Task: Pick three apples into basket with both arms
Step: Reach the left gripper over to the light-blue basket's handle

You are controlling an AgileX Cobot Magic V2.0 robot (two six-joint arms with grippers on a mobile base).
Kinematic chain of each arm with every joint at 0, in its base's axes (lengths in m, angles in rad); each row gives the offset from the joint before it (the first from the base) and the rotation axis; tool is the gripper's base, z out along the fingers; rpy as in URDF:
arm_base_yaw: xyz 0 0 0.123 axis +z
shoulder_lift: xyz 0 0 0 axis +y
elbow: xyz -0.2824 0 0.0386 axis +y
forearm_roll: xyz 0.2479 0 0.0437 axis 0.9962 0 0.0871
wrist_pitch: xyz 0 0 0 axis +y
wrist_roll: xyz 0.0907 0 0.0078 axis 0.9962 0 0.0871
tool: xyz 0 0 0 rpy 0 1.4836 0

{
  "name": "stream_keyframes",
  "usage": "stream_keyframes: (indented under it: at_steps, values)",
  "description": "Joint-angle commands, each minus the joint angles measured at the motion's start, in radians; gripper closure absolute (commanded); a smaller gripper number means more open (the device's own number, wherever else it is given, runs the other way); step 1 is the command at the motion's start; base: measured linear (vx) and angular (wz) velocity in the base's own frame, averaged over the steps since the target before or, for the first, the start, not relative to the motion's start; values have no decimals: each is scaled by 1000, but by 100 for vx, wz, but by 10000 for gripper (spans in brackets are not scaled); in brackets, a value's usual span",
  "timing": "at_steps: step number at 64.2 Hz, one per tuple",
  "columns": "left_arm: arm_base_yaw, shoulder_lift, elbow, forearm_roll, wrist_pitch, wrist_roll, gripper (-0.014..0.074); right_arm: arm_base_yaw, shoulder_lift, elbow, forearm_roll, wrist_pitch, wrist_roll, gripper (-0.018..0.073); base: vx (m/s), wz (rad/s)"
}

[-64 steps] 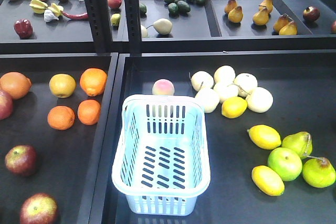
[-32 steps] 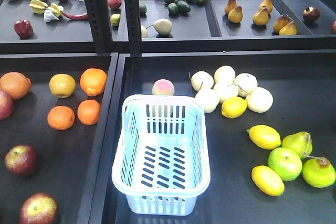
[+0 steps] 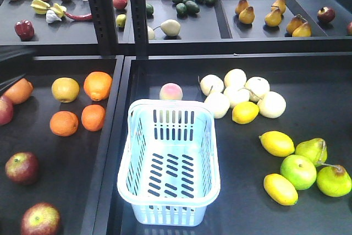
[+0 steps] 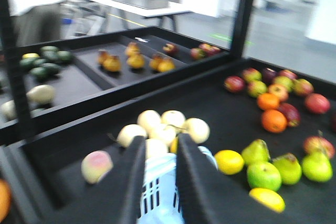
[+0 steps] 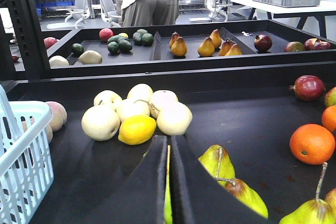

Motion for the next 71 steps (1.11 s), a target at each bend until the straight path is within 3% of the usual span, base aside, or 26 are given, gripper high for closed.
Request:
stream_keyframes:
  at_steps: [1,12,19,31,36,47,71]
  values:
    - [3,136,-116,-98,50,108,251,-5,-11,13,-7,-72,-7,564,0,0]
    - [-46,359,-328,-77,113,177,10,-5,-11,13,-7,-72,-7,564,0,0]
    - [-128,510,-473,-3,103,188,-53,-5,-11,13,-7,-72,-7,564,0,0]
    - [-270,728,-675,239,116,185,-38,-5,-11,13,-7,-72,-7,564,0,0]
    - [-309,787,-722,306,113,185,-25,-5,-11,13,-7,-72,-7,564,0,0]
    - [-346,865,-762,351,103,184,-4,-5,-11,13,-7,-72,-7,564,0,0]
    - [-346,962,-759,383,121,183,4,-5,-11,13,-7,-72,-7,564,0,0]
